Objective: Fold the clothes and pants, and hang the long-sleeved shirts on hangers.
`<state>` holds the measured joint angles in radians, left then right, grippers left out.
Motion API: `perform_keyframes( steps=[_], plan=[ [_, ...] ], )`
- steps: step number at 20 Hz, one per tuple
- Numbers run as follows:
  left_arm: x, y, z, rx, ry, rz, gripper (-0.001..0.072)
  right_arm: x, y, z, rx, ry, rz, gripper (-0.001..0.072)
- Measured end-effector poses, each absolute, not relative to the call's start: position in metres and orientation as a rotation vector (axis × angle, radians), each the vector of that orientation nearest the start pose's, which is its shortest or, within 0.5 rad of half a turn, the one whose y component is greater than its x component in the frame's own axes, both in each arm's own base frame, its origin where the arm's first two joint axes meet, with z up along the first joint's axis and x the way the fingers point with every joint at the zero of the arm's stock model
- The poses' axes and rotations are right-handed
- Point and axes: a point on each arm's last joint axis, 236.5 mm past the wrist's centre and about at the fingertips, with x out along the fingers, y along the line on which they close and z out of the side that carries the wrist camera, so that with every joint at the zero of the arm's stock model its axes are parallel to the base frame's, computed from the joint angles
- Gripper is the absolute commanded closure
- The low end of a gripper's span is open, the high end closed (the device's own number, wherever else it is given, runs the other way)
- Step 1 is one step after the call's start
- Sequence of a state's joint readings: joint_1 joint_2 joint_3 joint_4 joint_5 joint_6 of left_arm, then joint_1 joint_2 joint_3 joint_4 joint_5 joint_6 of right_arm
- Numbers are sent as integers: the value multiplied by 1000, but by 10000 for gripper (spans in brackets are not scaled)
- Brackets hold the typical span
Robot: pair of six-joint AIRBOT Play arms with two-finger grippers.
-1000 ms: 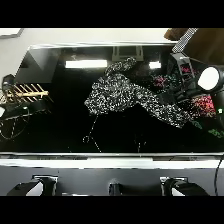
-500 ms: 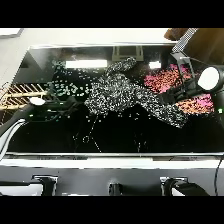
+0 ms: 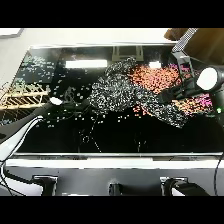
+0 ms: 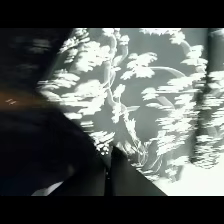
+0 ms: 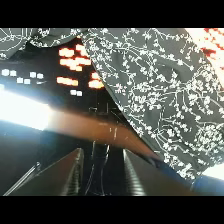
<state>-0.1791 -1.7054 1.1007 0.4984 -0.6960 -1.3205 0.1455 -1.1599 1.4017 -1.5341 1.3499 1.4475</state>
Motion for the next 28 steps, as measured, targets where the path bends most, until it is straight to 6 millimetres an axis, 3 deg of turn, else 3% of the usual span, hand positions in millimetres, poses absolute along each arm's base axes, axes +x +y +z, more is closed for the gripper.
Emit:
perform_keyframes(
  steps=[2, 5, 8, 14, 21, 22, 23, 25, 27, 28],
  plan=[
    [448, -218, -95, -818, 1216, -341, 689, 380, 51, 125, -126, 1098, 169, 153],
    [448, -220, -91, -823, 1216, -350, 689, 387, -3, 117, 53, 1092, -32, 13],
    [447, -221, -87, -825, 1215, -357, 689, 379, -50, 78, 347, 1132, -169, 6],
    [444, -223, -85, -827, 1226, -370, 689, 347, -40, -22, 744, 1270, -132, 6],
    [443, -224, -85, -827, 1231, -375, 689, 363, -35, -83, 935, 1250, -157, 10],
    [443, -224, -84, -828, 1231, -376, 689, 367, -32, -88, 963, 1245, -151, 33],
    [442, -224, -84, -828, 1232, -377, 689, 372, -30, -90, 994, 1231, -146, 120],
    [442, -224, -83, -828, 1231, -378, 690, 379, -31, -98, 1016, 1209, -150, 421],
    [443, -224, -82, -828, 1228, -379, 690, 386, -38, -103, 1011, 1178, -168, 666],
    [443, -224, -80, -828, 1225, -380, 691, 388, -40, -104, 1014, 1167, -175, 686]
  ],
)
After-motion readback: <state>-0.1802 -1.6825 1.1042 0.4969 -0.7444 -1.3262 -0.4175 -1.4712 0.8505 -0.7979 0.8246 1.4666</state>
